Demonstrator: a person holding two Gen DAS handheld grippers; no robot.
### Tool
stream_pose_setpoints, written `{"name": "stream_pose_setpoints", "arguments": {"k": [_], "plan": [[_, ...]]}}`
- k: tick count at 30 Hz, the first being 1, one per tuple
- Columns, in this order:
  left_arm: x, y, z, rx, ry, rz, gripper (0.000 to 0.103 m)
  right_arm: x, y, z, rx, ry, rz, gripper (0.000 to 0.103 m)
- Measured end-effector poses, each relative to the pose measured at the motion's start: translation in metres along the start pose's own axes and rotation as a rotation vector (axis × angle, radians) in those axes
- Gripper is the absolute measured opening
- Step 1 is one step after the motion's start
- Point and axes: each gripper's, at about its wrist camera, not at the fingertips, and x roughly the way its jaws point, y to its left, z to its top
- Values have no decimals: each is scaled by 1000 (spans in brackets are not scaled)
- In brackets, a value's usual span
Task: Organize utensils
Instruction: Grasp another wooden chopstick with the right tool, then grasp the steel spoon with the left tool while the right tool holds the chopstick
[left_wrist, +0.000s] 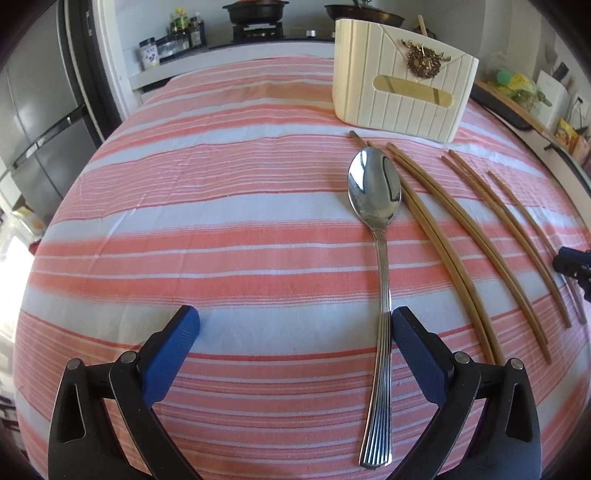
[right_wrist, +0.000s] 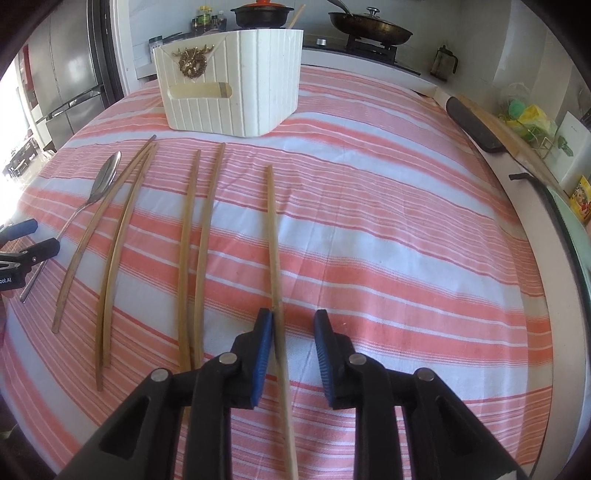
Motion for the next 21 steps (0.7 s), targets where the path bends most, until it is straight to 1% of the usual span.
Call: {"name": "stream_pose_setpoints", "arguments": {"k": [1,2,3,4,6,10,13,16,19,21], "plan": [[0,1,-1,1,2,-4,103,0,-1,1,5,9,9,34],[0,1,0,6,8,-9,103,0,-2,1,10,18,27,44],[1,2,1,12,17,-16,103,-1,-3,1,14,27,53,48],[2,2,3,20,29,-24,103,0,-4,1,15,32,69,50],[2,4,5,47,51,-43,102,-1,-3,1,-6,45,70,50],[2,1,9,105,61,-69,102,1,-3,4,-46,82,76,48],[5,-12,15,154,68,-89,102,4,-4,10,-61,108,91,48],[12,-28,26,198,66,-88,103,9,-3,19,-82,126,98,46],[21,-34,42,192,75,-78,103,16,-1,32,-107,140,100,39],[28,-34,51,162,92,-74,103,23,-1,44,-116,143,102,39]]}}
